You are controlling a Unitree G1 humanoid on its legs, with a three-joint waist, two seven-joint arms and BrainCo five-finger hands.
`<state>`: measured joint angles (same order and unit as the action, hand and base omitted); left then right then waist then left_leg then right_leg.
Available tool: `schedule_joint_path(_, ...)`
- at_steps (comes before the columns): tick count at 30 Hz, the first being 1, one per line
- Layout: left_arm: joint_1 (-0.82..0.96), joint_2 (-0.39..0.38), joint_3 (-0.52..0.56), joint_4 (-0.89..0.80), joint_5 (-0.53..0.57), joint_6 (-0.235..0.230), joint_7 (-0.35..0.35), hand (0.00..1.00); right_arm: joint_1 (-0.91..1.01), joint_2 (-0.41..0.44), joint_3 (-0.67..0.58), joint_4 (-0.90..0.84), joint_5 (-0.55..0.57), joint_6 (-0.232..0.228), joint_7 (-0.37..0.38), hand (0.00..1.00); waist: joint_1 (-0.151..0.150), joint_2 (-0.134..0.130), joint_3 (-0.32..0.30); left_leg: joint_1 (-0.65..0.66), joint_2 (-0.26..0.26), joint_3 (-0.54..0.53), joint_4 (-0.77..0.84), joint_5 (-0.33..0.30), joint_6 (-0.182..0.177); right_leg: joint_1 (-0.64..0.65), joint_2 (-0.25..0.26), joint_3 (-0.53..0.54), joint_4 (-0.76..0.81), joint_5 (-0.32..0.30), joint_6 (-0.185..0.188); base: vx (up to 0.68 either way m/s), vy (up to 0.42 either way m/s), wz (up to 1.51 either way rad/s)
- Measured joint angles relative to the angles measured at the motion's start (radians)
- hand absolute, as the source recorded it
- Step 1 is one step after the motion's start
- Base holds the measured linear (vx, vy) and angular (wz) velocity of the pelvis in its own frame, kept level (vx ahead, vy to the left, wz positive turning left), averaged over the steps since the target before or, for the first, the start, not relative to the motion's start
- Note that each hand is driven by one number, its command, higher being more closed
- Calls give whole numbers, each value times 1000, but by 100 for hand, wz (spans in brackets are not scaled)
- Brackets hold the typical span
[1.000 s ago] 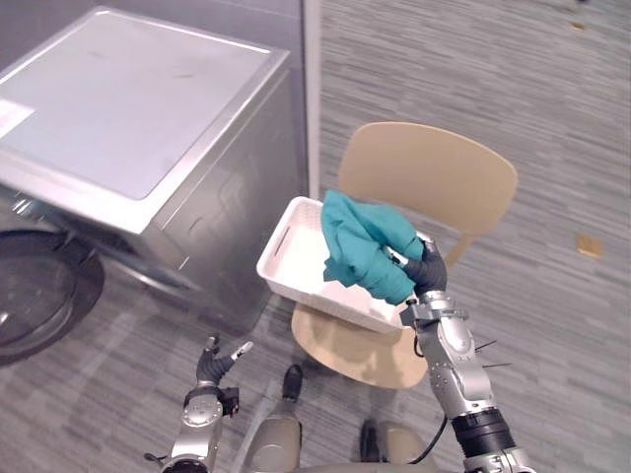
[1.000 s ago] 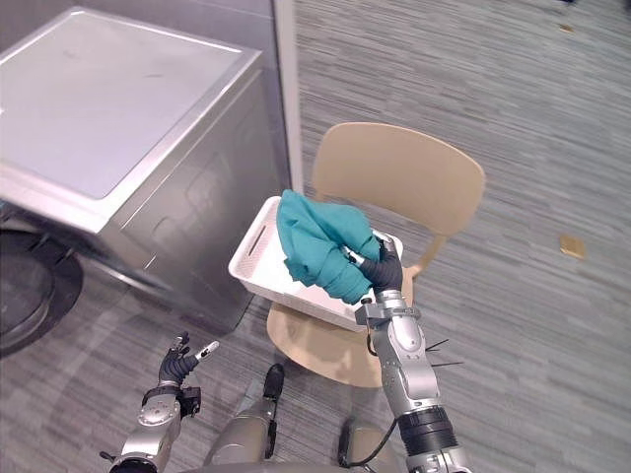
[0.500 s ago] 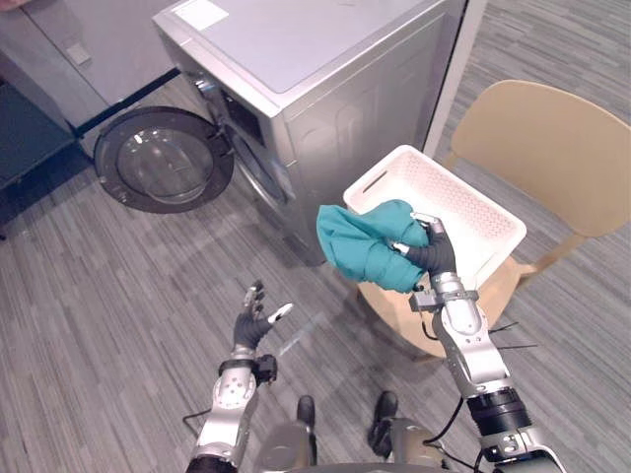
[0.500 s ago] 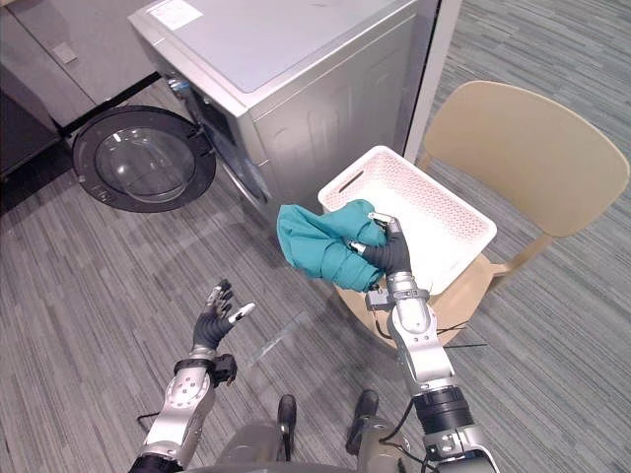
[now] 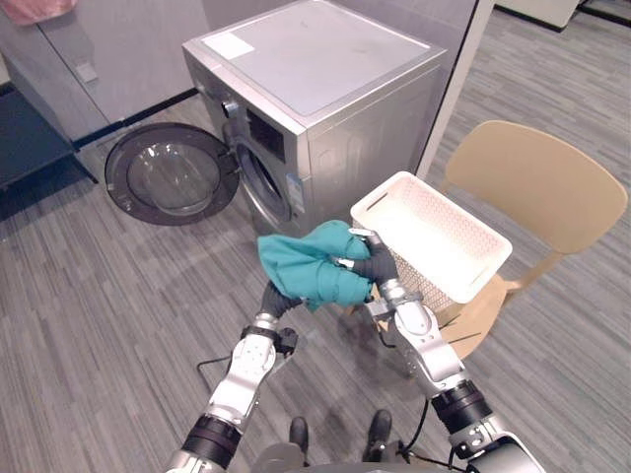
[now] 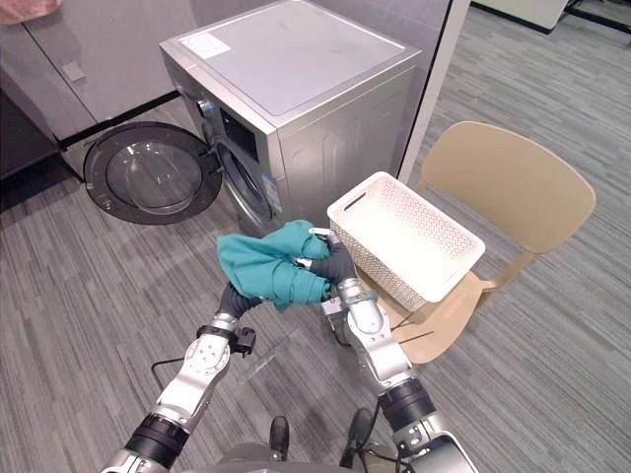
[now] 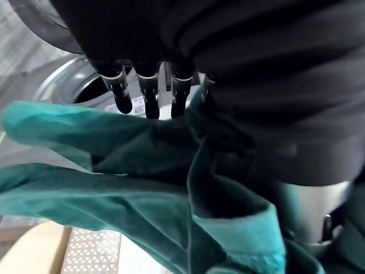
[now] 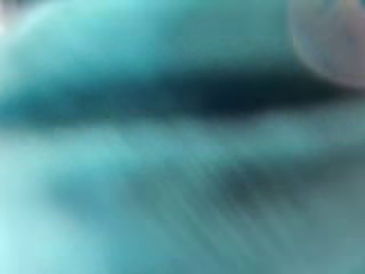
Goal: Pick up the laundry basket with both hands and put the clothes into the washing machine.
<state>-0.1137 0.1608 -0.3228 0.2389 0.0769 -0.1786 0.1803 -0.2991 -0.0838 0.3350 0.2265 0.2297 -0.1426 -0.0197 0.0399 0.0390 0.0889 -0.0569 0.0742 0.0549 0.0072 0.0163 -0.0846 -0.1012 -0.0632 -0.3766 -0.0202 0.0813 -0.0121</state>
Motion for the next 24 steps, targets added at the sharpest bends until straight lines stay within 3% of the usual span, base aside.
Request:
schedule_joint_path(1,-7,-1,-9,6,10,0,9,0,-6,-1,11,3,31,0,2,100,0,0,-4,4,2,0,1,0,0,13,7,1,-20,11,-4,-31,1,-7)
schedule_joint_path(2,-20,12,-27,15,17,2,22,100,-12,-2,31,4,58,0,3,100,-1,-2,-11,3,6,1,1,0,-1,16,13,4,-36,21,-9,-37,-5,-5)
schedule_joint_path(5,-66,23,-56,53,43,9,34,100,-41,-3,79,29,118,-2,3,100,-1,-3,-14,9,14,0,0,2,-4,41,30,4,-79,43,-21,-33,-7,-3)
schedule_joint_path(6,-68,26,-68,53,51,12,43,100,-54,-8,87,39,138,-2,3,0,-2,-1,-16,9,16,0,-1,4,-7,41,34,4,-79,44,-22,-45,-2,-2)
schedule_joint_path(16,-100,26,-84,90,70,39,97,100,-53,-47,172,5,191,-6,15,0,-24,-11,-26,4,36,2,-7,11,-19,39,60,14,-80,44,-26,-10,15,-2)
schedule_joint_path(24,-2,-33,75,74,46,38,105,100,194,-62,-17,-215,-112,-7,-5,0,-27,-25,-35,9,36,9,-9,11,-18,39,62,27,-80,44,-25,22,46,-3)
